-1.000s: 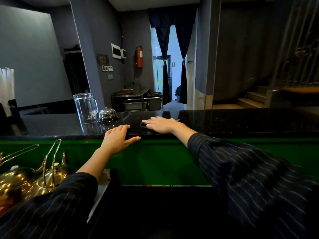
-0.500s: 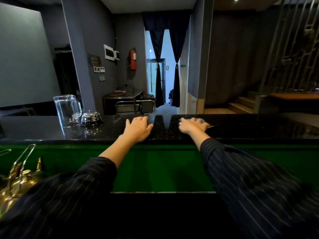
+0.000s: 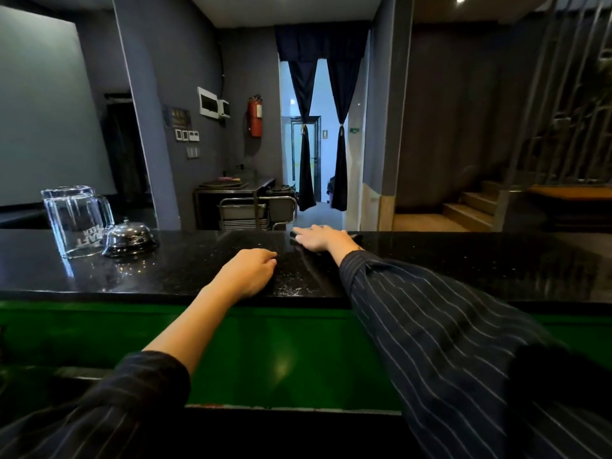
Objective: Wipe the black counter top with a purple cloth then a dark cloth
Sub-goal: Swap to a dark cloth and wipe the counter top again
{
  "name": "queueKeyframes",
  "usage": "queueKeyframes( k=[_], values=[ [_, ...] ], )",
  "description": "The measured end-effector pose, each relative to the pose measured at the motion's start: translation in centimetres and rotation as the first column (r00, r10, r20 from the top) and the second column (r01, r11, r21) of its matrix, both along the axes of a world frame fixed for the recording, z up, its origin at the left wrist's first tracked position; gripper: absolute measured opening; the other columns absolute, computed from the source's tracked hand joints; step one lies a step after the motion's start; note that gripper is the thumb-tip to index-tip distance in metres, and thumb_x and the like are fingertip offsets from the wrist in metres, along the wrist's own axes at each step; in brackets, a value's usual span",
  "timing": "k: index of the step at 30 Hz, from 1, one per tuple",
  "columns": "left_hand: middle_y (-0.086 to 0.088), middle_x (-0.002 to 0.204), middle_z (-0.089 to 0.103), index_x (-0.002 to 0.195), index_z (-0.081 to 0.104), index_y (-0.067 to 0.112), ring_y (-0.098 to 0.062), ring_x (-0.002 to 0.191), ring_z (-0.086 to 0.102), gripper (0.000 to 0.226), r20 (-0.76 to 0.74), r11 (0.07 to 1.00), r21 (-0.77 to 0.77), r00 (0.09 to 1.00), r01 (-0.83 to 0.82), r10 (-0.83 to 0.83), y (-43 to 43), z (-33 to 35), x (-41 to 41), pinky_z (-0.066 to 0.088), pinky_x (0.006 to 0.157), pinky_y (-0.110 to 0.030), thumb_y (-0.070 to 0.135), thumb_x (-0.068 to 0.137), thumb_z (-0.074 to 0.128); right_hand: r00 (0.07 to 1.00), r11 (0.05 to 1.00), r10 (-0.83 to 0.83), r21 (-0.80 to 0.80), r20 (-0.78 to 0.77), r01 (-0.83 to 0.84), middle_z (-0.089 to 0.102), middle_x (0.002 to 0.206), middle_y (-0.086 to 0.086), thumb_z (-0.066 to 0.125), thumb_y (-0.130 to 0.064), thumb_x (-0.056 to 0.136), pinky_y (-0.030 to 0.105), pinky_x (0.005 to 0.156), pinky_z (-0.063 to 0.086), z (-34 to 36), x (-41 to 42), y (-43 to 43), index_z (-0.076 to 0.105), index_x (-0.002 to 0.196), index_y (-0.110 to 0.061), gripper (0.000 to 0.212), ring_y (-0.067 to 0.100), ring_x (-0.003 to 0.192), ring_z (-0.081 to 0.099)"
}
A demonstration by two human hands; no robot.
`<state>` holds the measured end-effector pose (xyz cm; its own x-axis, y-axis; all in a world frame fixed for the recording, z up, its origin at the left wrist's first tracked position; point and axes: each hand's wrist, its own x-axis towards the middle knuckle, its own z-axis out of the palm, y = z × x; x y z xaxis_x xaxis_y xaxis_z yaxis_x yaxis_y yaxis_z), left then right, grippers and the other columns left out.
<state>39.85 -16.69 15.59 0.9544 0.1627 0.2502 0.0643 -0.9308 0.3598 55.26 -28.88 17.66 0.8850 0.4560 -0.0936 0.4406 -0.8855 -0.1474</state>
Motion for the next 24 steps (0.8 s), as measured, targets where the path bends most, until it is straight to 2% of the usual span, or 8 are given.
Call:
queueKeyframes(
  k=[5, 8, 11, 13, 15, 17, 20, 24],
  values=[
    [-0.007, 0.144, 0.047, 0.137, 0.049, 0.016, -0.024, 0.134, 0.040, 0.040, 0.000, 1.000, -0.015, 1.000, -0.023, 0.023, 0.0, 0.0, -0.2, 0.030, 0.112, -0.034, 0.025, 0.099, 0.040, 0.996, 0.996, -0.094, -0.004, 0.003, 0.094, 0.010, 0.164, 0.003, 0.015, -0.060, 0.098, 0.065, 0.115, 0.007, 0.0, 3.0, -6.7, 0.013, 0.152, -0.045, 0.057, 0.035, 0.149, 0.013],
    [-0.008, 0.143, 0.047, 0.136, 0.050, 0.017, -0.024, 0.134, 0.040, 0.040, -0.004, 0.999, -0.034, 0.999, -0.035, 0.035, -0.1, 0.1, -0.4, 0.030, 0.113, -0.035, 0.026, 0.098, 0.041, 0.983, 0.983, -0.184, -0.011, -0.010, 0.184, 0.008, 0.164, 0.005, 0.015, -0.065, 0.093, 0.061, 0.117, 0.010, -0.4, 5.0, -13.3, 0.012, 0.152, -0.046, 0.061, 0.035, 0.149, 0.011],
    [-0.008, 0.142, 0.048, 0.134, 0.052, 0.019, -0.025, 0.132, 0.042, 0.039, -0.002, 0.998, -0.035, 0.998, -0.056, 0.056, -0.2, 0.2, -0.6, 0.033, 0.111, -0.037, 0.026, 0.098, 0.041, 0.953, 0.952, -0.300, -0.045, 0.045, 0.302, 0.008, 0.164, 0.000, 0.014, -0.068, 0.092, 0.058, 0.117, 0.008, -0.2, 4.4, -20.2, 0.012, 0.151, -0.047, 0.063, 0.031, 0.149, 0.010],
    [-0.009, 0.139, 0.051, 0.133, 0.053, 0.019, -0.027, 0.128, 0.047, 0.038, 0.012, 0.998, -0.018, 0.998, -0.068, 0.068, -0.6, 0.2, -0.9, 0.037, 0.108, -0.038, 0.025, 0.098, 0.040, 0.924, 0.924, -0.378, -0.032, 0.054, 0.380, 0.005, 0.164, -0.003, 0.014, -0.064, 0.096, 0.058, 0.116, 0.005, -0.1, 3.2, -23.8, 0.012, 0.152, -0.046, 0.059, 0.028, 0.150, 0.006],
    [-0.011, 0.131, 0.057, 0.129, 0.057, 0.018, -0.028, 0.113, 0.056, 0.037, 0.049, 0.996, 0.000, 0.995, -0.092, 0.091, -1.1, 0.4, -1.3, 0.046, 0.096, -0.037, 0.023, 0.097, 0.039, 0.894, 0.895, -0.444, -0.018, 0.060, 0.446, 0.005, 0.164, -0.003, 0.013, -0.060, 0.099, 0.058, 0.117, 0.004, -0.3, 2.2, -25.9, 0.012, 0.152, -0.045, 0.056, 0.028, 0.150, 0.004],
    [-0.013, 0.116, 0.065, 0.119, 0.065, 0.018, -0.029, 0.092, 0.062, 0.036, 0.107, 0.991, 0.029, 0.986, -0.133, 0.130, -1.8, 0.5, -1.8, 0.052, 0.080, -0.036, 0.020, 0.094, 0.039, 0.860, 0.862, -0.504, -0.025, 0.076, 0.507, 0.007, 0.164, 0.000, 0.014, -0.057, 0.100, 0.058, 0.117, 0.007, -0.4, 1.2, -25.9, 0.012, 0.153, -0.042, 0.055, 0.030, 0.150, 0.006],
    [-0.014, 0.098, 0.070, 0.099, 0.073, 0.016, -0.034, 0.083, 0.063, 0.033, 0.212, 0.977, 0.066, 0.960, -0.203, 0.185, -2.6, 0.6, -2.6, 0.053, 0.076, -0.038, 0.015, 0.085, 0.043, 0.807, 0.808, -0.580, -0.050, 0.108, 0.587, 0.012, 0.163, 0.007, 0.018, -0.055, 0.100, 0.063, 0.114, 0.012, -0.3, -0.7, -23.5, 0.015, 0.153, -0.039, 0.055, 0.037, 0.148, 0.010],
    [-0.018, 0.081, 0.070, 0.083, 0.074, 0.008, -0.038, 0.074, 0.062, 0.028, 0.345, 0.952, 0.053, 0.900, -0.303, 0.267, -3.1, 0.5, -3.8, 0.049, 0.066, -0.035, 0.010, 0.075, 0.047, 0.857, 0.860, -0.504, -0.028, 0.105, 0.509, 0.015, 0.161, 0.015, 0.026, -0.051, 0.099, 0.067, 0.111, 0.012, -0.1, -4.0, -16.8, 0.021, 0.152, -0.034, 0.056, 0.043, 0.145, 0.012]
  ],
)
